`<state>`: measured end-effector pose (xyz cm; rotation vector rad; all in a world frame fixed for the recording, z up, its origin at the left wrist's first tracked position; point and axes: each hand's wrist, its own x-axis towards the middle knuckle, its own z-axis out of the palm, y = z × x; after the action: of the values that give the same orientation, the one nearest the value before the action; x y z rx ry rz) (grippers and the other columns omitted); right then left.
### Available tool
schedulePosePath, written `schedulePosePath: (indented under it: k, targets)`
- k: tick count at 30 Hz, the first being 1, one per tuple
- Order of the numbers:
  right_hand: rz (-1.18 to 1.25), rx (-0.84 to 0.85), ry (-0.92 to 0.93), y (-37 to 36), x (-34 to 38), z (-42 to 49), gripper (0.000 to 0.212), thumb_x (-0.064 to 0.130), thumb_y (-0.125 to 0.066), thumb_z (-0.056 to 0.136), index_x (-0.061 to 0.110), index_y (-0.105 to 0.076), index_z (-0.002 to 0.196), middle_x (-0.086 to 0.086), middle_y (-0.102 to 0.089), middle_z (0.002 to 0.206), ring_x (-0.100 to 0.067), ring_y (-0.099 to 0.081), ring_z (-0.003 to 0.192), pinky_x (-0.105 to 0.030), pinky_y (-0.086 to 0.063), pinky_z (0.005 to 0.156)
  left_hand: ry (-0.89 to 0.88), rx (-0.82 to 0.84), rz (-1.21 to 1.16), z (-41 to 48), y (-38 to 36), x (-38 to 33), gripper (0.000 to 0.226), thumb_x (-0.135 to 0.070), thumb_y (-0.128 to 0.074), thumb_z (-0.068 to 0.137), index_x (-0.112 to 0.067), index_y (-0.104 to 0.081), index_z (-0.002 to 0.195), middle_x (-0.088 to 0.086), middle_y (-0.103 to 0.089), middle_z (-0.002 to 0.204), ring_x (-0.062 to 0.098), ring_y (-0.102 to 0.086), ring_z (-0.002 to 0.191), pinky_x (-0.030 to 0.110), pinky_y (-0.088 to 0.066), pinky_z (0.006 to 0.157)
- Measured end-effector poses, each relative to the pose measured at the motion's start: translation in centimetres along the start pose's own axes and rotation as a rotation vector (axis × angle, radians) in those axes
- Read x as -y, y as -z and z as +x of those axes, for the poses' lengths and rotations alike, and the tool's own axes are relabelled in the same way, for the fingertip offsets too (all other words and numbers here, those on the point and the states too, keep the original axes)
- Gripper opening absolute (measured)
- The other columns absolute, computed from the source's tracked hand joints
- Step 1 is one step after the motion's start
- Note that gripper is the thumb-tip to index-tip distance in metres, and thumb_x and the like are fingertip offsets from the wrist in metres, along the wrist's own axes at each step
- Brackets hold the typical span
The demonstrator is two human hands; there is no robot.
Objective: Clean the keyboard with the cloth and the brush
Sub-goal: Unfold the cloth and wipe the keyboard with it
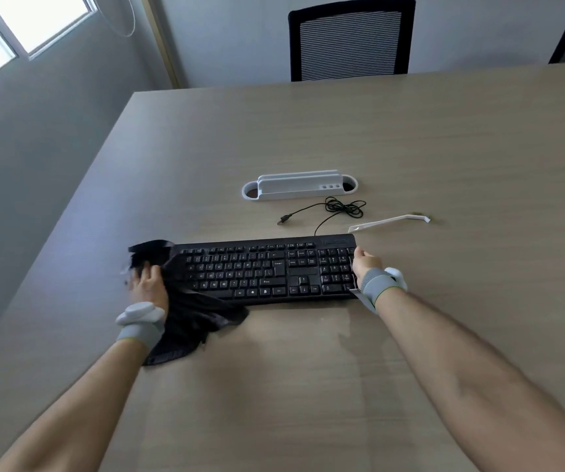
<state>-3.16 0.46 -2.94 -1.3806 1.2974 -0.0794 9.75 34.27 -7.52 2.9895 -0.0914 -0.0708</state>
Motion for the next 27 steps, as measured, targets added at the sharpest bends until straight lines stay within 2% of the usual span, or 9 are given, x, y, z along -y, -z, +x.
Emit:
schedulePosePath:
  k: [2, 4, 8, 10, 16, 19, 22, 25, 27]
  targets:
    - [-0.004, -0.009, 0.0, 0.1, -0.1, 0.1, 0.041, 0.025, -0.035, 0.101, 0.006, -0.05, 0.134, -0.012, -0.055, 0.134, -0.029, -0.051, 0.123, -0.032, -0.039, 0.1, 0.153, 0.02, -0.072, 0.5, 0.5, 1.4, 0.038, 0.015, -0.031, 0.082, 0.008, -0.044, 0.117, 0.033, -0.044, 0.131, 0.047, -0.032, 0.126, 0.052, -0.025, 0.109]
    - [-0.021, -0.009, 0.015, 0.1, -0.4, 0.3, 0.042, 0.027, -0.034, 0.101, 0.007, -0.048, 0.136, -0.012, -0.055, 0.135, -0.03, -0.051, 0.124, -0.032, -0.039, 0.101, 0.193, 0.017, -0.183, 0.6, 0.8, 1.3, 0.039, 0.013, -0.03, 0.085, 0.006, -0.043, 0.12, 0.037, -0.041, 0.13, 0.051, -0.036, 0.122, 0.053, -0.031, 0.104]
    - [-0.059, -0.012, 0.028, 0.1, -0.6, 0.9, 0.044, 0.03, -0.032, 0.101, 0.009, -0.046, 0.137, -0.012, -0.053, 0.137, -0.031, -0.05, 0.124, -0.032, -0.039, 0.101, -0.052, -0.011, -0.251, 1.0, 0.0, -1.3, 0.042, 0.0, -0.038, 0.091, -0.001, -0.042, 0.133, 0.029, -0.038, 0.14, 0.043, -0.034, 0.131, 0.047, -0.033, 0.107]
    - [-0.062, -0.018, 0.019, 0.1, -0.7, 1.1, 0.044, 0.029, -0.032, 0.102, 0.009, -0.046, 0.137, -0.012, -0.054, 0.136, -0.031, -0.051, 0.123, -0.032, -0.041, 0.1, -0.102, 0.016, -0.254, 1.6, -0.1, -2.9, 0.044, -0.004, -0.04, 0.092, -0.005, -0.041, 0.136, 0.028, -0.041, 0.139, 0.041, -0.036, 0.131, 0.045, -0.034, 0.108]
    - [-0.037, -0.034, 0.023, -0.2, -1.1, 1.7, 0.044, 0.03, -0.032, 0.102, 0.005, -0.048, 0.135, -0.014, -0.053, 0.136, -0.032, -0.049, 0.126, -0.034, -0.039, 0.103, -0.341, 0.122, -0.364, 1.3, 1.5, -10.3, 0.038, 0.001, -0.039, 0.089, -0.006, -0.052, 0.123, 0.023, -0.058, 0.124, 0.036, -0.052, 0.117, 0.038, -0.04, 0.099]
    - [-0.02, -0.037, 0.025, -0.2, -1.0, 1.9, 0.044, 0.029, -0.033, 0.102, 0.005, -0.049, 0.134, -0.014, -0.054, 0.135, -0.032, -0.049, 0.125, -0.034, -0.039, 0.103, -0.492, 0.198, -0.366, -0.7, 0.7, -14.3, 0.04, 0.001, -0.04, 0.089, -0.006, -0.052, 0.126, 0.018, -0.055, 0.13, 0.031, -0.047, 0.125, 0.033, -0.034, 0.104]
    - [-0.016, -0.025, 0.014, -0.1, -1.1, 2.0, 0.043, 0.03, -0.034, 0.101, 0.008, -0.047, 0.137, -0.011, -0.054, 0.136, -0.031, -0.05, 0.124, -0.033, -0.039, 0.102, -0.601, 0.213, -0.246, -1.5, -0.5, -15.1, 0.046, -0.015, -0.044, 0.093, -0.015, -0.039, 0.139, 0.005, -0.037, 0.149, 0.025, -0.027, 0.141, 0.034, -0.02, 0.117]
    - [-0.021, -0.024, 0.021, -0.1, -1.2, 2.0, 0.043, 0.03, -0.033, 0.102, 0.006, -0.049, 0.135, -0.014, -0.056, 0.133, -0.032, -0.051, 0.123, -0.036, -0.04, 0.102, -0.53, 0.117, -0.093, -0.2, -0.5, -12.6, 0.05, -0.033, -0.04, 0.095, -0.021, -0.031, 0.143, -0.003, -0.026, 0.154, 0.018, -0.018, 0.145, 0.035, -0.01, 0.12]
    - [-0.024, -0.02, 0.029, -0.1, -1.3, 2.0, 0.044, 0.03, -0.033, 0.102, 0.005, -0.051, 0.133, -0.016, -0.057, 0.132, -0.033, -0.051, 0.123, -0.037, -0.041, 0.102, -0.406, 0.07, -0.061, 0.6, -0.2, -10.3, 0.048, -0.031, -0.039, 0.096, -0.017, -0.034, 0.142, 0.001, -0.025, 0.155, 0.02, -0.018, 0.145, 0.036, -0.01, 0.121]
